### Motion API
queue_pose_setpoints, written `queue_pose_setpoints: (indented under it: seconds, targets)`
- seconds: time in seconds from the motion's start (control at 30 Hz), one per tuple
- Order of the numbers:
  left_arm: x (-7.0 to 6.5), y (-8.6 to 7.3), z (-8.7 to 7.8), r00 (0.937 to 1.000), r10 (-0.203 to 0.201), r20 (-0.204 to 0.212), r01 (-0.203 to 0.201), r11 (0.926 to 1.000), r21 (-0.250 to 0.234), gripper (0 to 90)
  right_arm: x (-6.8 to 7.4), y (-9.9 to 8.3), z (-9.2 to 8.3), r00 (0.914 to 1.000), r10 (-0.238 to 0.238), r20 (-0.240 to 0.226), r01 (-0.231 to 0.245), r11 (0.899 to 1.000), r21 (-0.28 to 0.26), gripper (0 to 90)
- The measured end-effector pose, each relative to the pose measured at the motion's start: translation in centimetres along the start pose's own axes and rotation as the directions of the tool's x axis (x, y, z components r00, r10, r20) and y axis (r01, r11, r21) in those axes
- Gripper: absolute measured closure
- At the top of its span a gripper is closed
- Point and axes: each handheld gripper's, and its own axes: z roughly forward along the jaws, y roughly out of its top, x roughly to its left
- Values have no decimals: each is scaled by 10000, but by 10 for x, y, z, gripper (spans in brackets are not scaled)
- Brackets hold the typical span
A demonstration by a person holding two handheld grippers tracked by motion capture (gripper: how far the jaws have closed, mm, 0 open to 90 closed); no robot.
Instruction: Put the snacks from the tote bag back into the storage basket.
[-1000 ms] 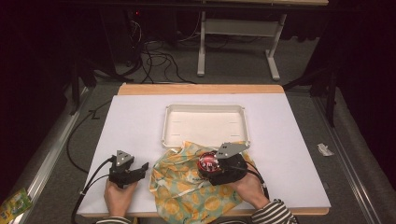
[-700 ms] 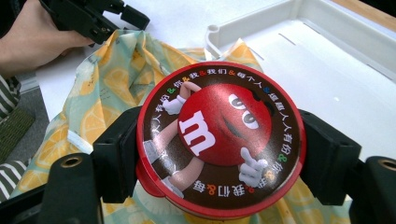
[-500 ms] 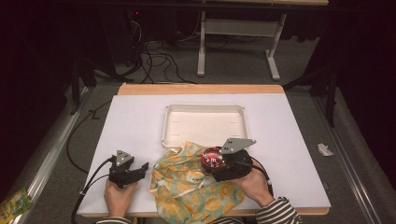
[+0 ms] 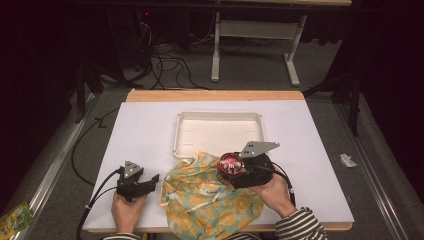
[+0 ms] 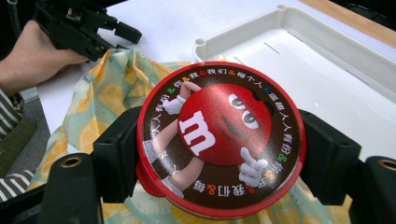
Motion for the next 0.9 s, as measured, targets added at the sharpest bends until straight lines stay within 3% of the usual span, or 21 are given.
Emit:
queue_pose_setpoints:
  seconds: [0.23,0.6,0.9]
  targets:
    - [0,0,0,10000,1,4,-1,10000,2,334,-10,4,-3,9996,298,-17,-298,9995,-54,260]
    - [0,0,0,10000,-19,3,19,10000,-5,334,-26,14,-6,9991,265,330,-267,9996,79,260]
    - [0,0,0,10000,-25,31,25,10000,18,331,-40,22,-11,9974,501,510,-501,9987,-6,260]
